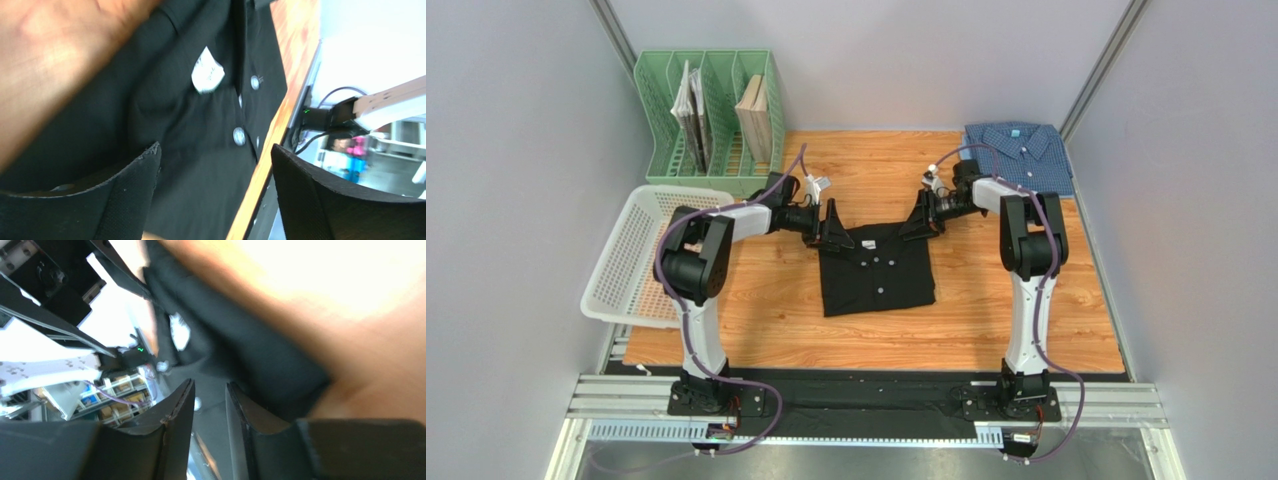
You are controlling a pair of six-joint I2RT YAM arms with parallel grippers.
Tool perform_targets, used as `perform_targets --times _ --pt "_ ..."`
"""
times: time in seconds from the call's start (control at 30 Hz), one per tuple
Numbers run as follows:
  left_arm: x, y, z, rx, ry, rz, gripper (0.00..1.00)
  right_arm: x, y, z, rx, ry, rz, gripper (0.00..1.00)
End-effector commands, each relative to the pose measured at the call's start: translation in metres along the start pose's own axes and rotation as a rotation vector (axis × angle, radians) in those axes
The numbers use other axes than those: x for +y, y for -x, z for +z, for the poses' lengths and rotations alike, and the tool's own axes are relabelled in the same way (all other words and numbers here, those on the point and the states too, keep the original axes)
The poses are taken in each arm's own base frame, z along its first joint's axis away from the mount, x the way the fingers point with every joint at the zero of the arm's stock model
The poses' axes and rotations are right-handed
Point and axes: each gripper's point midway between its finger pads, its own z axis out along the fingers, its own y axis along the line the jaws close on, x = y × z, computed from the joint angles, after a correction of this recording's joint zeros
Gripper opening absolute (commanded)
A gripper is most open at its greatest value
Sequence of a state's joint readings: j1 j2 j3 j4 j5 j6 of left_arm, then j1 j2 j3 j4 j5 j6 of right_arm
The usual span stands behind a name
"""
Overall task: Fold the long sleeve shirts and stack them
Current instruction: Fold the shirt, then neatly place the folded shirt to the corner
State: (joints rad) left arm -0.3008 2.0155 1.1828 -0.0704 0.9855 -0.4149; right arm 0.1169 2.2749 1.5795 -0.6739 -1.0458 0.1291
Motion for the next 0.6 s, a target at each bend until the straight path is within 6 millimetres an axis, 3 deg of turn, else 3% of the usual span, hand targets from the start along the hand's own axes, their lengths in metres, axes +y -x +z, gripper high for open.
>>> perform_targets --times 0.0,0.03,0.07,0.1,0.13,0.2,0.23,0.27,0.3,0.33,0.37,0.4,0.43,0.47,0.5,0.57 --pt "-0.053 0.022 -0.053 -0.075 0.147 0.485 0.94 0.088 -0.002 -0.039 -0.131 0.088 -0.068 0.41" --pt "-0.047 0.022 -0.067 -0.067 0.277 0.552 0.99 0.124 -0.002 -0.061 -0.205 0.095 -0.175 0.43" --pt "-0.07 0.033 -0.086 -0.109 0.346 0.71 0.99 0.126 -0.004 -0.069 -0.25 0.044 -0.185 0.45" --pt "-0.082 0.031 -0.086 -0.097 0.392 0.828 0.99 0.127 -0.006 -0.08 -0.289 0.016 -0.194 0.48" --pt "-0.083 0.04 -0.098 -0.086 0.491 1.002 0.99 0.118 -0.019 -0.084 -0.305 -0.016 -0.174 0.49" --pt "-0.114 0.04 -0.102 -0.114 0.498 1.161 0.99 0.116 -0.024 -0.112 -0.415 -0.084 -0.154 0.52" --pt "-0.12 0.041 -0.103 -0.139 0.511 1.127 0.99 0.098 -0.037 -0.111 -0.416 -0.101 -0.091 0.52" --pt "-0.135 0.046 -0.1 -0.166 0.468 1.117 0.99 0.098 -0.043 -0.116 -0.44 -0.115 -0.081 0.53" --pt "-0.145 0.04 -0.096 -0.123 0.395 1.134 0.99 0.082 -0.042 -0.132 -0.489 -0.133 -0.023 0.54" --pt "-0.159 0.009 -0.082 -0.007 0.21 1.12 0.99 0.074 -0.047 -0.134 -0.503 -0.141 0.035 0.56" --pt "-0.16 0.015 -0.069 0.022 0.199 1.1 0.99 0.06 -0.059 -0.133 -0.514 -0.166 0.09 0.57" --pt "-0.169 0.003 -0.048 0.068 0.191 1.122 0.99 0.049 -0.062 -0.138 -0.536 -0.183 0.137 0.59" --pt "-0.159 0.001 -0.031 0.108 0.226 1.146 0.97 0.044 -0.065 -0.14 -0.562 -0.191 0.17 0.59" --pt "-0.156 -0.005 -0.017 0.132 0.235 1.207 0.95 0.023 -0.078 -0.136 -0.58 -0.24 0.246 0.6" --pt "-0.167 -0.024 0.007 0.156 0.209 1.281 0.91 0.018 -0.08 -0.141 -0.624 -0.263 0.27 0.59" --pt "-0.161 -0.029 0.04 0.176 0.243 1.392 0.87 0.001 -0.092 -0.137 -0.648 -0.291 0.352 0.6"
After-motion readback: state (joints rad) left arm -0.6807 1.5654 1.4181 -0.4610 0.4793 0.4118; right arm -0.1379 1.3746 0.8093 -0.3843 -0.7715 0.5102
